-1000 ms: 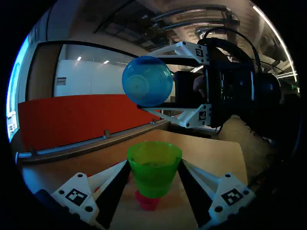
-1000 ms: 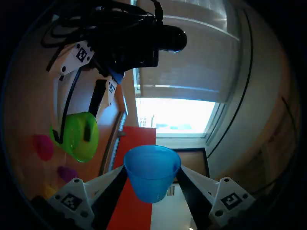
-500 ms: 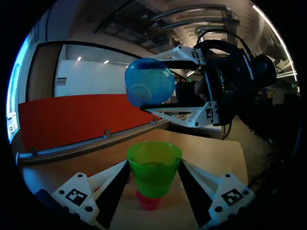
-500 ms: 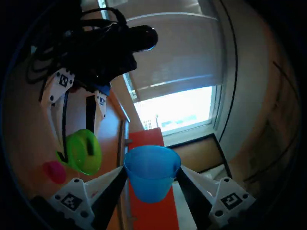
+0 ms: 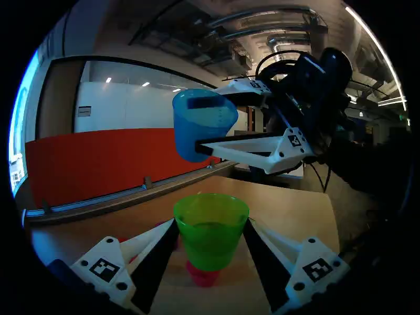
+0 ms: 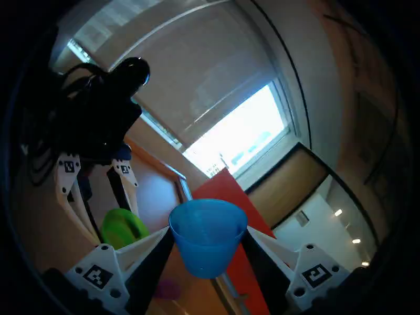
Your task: Pour water
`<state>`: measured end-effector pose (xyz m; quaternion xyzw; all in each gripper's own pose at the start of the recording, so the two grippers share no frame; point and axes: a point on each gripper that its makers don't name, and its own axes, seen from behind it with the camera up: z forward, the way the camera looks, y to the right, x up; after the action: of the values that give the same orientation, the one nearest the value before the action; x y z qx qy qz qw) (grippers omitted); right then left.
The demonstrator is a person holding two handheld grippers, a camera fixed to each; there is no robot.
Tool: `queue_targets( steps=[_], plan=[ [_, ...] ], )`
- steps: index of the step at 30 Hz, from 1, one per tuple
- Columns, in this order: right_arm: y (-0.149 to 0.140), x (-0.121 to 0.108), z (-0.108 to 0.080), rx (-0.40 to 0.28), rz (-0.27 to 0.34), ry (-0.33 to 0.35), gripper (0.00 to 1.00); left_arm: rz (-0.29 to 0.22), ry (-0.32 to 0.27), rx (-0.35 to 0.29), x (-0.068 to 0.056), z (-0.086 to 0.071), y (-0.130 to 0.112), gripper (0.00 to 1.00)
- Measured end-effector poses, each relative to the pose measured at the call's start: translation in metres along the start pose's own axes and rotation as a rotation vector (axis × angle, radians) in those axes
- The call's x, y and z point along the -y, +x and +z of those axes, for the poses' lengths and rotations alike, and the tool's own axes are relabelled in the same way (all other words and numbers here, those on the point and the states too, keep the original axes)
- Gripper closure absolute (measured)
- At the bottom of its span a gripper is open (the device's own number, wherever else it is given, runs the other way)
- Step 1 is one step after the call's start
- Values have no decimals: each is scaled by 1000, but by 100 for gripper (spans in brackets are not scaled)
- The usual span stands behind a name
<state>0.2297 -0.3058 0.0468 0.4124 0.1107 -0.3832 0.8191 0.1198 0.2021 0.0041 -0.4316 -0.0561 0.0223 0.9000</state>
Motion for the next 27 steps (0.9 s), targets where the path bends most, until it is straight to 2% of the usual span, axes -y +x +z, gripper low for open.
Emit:
queue_targets(
  steps=[6, 18, 21, 27],
  plan=[
    [-2, 8, -4, -12, 198, 26, 11, 4, 4, 4, 0, 0, 0, 16],
    [3, 21, -7, -38, 539, 77, 11, 10, 11, 14, 1, 0, -3, 15],
    [4, 21, -10, -43, 588, 90, 11, 12, 12, 18, 2, 0, -4, 16],
    [2, 21, -14, -28, 627, 104, 11, 10, 13, 27, 4, -1, -5, 16]
  ],
)
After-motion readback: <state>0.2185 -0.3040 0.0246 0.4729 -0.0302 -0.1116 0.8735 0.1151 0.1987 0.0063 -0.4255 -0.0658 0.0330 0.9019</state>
